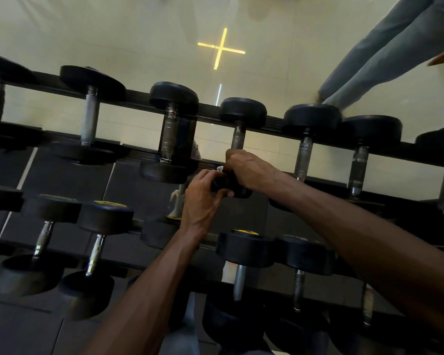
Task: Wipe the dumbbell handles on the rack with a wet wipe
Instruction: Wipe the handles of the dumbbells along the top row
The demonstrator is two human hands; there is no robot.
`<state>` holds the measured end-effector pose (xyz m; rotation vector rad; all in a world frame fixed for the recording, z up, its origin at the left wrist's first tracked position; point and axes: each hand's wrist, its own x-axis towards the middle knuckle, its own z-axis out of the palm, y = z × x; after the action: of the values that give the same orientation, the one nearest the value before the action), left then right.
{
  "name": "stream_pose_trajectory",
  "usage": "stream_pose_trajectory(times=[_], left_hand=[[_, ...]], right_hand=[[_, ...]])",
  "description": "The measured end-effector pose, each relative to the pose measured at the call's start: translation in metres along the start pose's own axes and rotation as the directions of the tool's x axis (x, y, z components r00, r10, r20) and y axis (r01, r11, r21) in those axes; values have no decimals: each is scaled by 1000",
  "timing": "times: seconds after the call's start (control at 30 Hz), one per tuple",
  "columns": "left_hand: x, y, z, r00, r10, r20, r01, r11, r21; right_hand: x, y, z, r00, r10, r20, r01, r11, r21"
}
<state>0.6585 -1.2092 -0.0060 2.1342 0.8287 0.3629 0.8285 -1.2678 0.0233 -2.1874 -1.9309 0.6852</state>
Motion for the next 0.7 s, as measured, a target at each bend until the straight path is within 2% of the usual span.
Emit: stream_pose_trajectory(times=[0.23, 0.3, 0.4, 0.47, 0.5, 0.57, 0.63, 0.7], left_hand=[[0, 0, 2, 1000, -14, -13, 14, 999, -39], [0, 0, 2, 1000, -17, -21, 17, 999, -43], [1, -1, 2, 999, -17, -27, 15, 999, -48], [2, -1, 2, 999, -18, -33, 17, 999, -40], [2, -2, 2, 999, -18, -33, 16, 999, -35], [1, -3, 3, 1000, -20, -24, 19, 999, -33], [0, -1, 2, 1000, -15, -9, 15, 999, -34], [-1, 0, 2, 1000, -9, -25, 8, 999, -40]], right_hand=[[-10, 18, -9, 998, -56, 20, 56, 998, 11], [-5, 20, -16, 995, -84, -46, 84, 996, -11], [14, 33, -27, 963, 67, -263, -71, 997, -6], [19, 34, -24, 939, 89, -333, -103, 994, -22], [16, 31, -16, 950, 49, -309, -67, 997, -49], [-1, 17, 0, 983, -75, -169, 64, 996, -67], [-14, 12, 6, 987, -148, -69, 142, 987, -77], [-5, 22, -4, 985, -125, -117, 111, 987, -119]])
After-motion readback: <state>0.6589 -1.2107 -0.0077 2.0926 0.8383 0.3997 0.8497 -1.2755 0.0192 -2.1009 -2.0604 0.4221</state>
